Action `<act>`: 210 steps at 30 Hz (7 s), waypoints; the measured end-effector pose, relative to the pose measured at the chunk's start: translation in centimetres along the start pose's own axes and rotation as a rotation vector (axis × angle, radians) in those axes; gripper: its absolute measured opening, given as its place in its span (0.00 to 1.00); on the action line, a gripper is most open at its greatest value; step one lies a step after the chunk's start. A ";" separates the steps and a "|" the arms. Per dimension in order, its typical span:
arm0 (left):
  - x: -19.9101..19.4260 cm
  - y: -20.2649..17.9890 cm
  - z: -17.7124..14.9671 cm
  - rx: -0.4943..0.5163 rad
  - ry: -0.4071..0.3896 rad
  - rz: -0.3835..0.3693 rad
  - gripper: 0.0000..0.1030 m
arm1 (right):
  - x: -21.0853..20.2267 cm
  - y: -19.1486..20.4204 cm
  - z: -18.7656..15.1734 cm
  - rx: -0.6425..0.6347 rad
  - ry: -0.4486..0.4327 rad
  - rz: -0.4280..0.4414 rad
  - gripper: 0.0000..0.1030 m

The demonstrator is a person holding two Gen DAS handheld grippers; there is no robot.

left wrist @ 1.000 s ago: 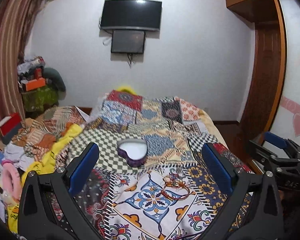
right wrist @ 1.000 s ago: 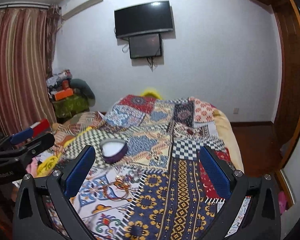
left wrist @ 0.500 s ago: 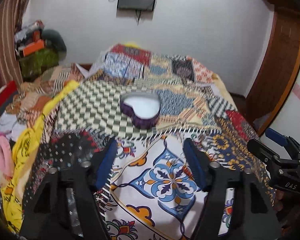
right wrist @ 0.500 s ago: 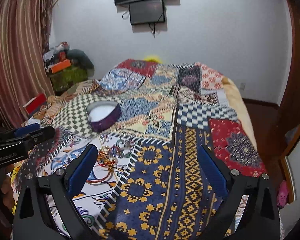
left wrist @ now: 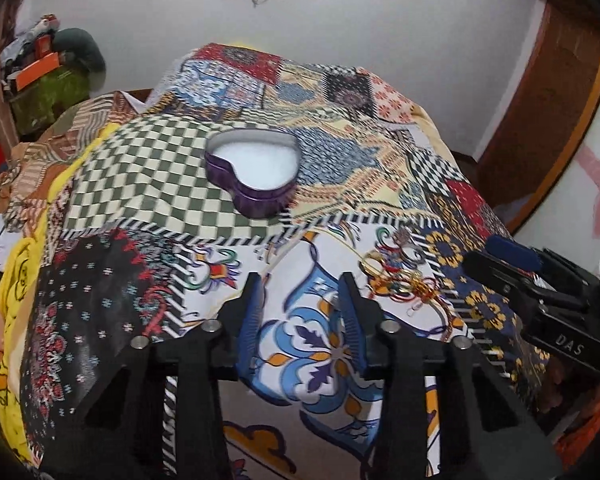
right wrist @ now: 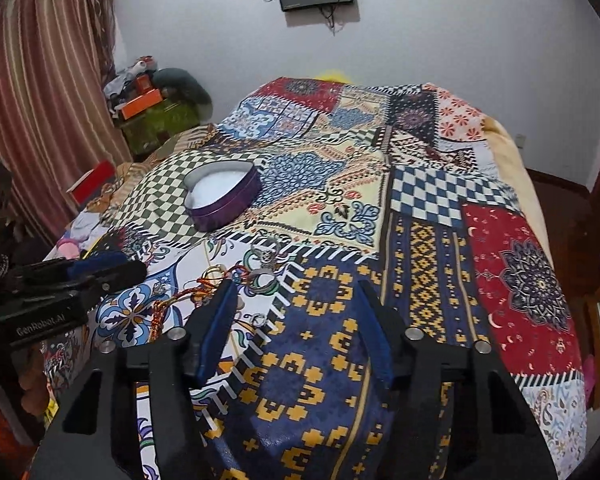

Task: Organize jewelry
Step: 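Move the right gripper down toward the silver ring on the cover, then close the right gripper on the silver ring and lift it, then carry the silver ring in the right gripper over the purple heart tin, then open the right gripper to drop the silver ring into the tin, then move the right gripper to the gold ring beside the red bracelets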

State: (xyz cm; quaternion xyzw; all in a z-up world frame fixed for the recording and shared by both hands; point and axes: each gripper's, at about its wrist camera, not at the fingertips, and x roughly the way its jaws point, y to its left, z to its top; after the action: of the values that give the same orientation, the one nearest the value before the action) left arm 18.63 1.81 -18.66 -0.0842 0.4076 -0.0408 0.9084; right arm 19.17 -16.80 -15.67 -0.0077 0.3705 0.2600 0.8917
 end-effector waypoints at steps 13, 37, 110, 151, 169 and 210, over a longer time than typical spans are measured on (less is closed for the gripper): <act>1.9 -1.3 -0.3 0.021 0.029 -0.067 0.11 | 1.9 -0.2 1.0 -0.024 0.056 0.057 0.49; -1.5 -0.1 2.2 0.021 -0.135 -0.062 0.09 | 6.3 0.9 2.9 -0.124 0.161 0.089 0.25; 1.0 5.1 11.4 0.029 -0.163 0.112 0.09 | 10.6 5.8 12.1 -0.218 0.107 0.107 0.19; 7.5 8.8 12.3 -0.056 0.033 0.017 0.15 | 16.5 7.4 10.5 -0.302 0.310 0.195 0.19; 3.5 8.6 11.0 -0.025 -0.010 0.092 0.36 | 12.2 7.6 11.4 -0.297 0.213 0.118 0.38; -2.0 -1.2 2.2 0.137 0.027 0.040 0.41 | -1.0 2.0 3.9 -0.159 0.079 0.006 0.38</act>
State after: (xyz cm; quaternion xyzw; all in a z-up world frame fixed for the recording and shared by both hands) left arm 18.95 1.19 -15.57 -0.0128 0.4177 -0.0515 0.9070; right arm 20.19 -14.71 -11.85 -0.0876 0.3837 0.2908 0.8721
